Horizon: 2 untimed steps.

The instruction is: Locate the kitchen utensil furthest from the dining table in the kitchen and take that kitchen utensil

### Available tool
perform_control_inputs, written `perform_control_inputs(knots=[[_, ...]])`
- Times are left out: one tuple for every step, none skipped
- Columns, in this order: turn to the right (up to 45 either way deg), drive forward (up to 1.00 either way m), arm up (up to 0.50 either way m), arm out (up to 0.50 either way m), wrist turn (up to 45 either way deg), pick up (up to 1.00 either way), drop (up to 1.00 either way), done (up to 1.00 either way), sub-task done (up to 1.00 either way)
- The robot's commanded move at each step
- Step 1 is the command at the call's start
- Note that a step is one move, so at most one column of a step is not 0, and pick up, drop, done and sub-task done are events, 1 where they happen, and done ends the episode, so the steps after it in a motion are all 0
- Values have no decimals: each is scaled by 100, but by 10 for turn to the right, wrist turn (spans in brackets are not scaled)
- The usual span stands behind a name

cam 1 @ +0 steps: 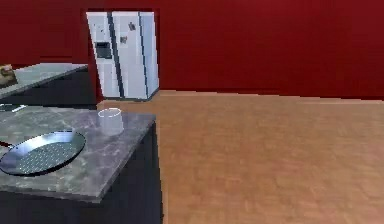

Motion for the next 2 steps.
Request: perform_control_inputs(knots=[[-450, 0, 0, 0, 0, 0, 0, 0, 0], [-450, 0, 0, 0, 0, 0, 0, 0, 0]])
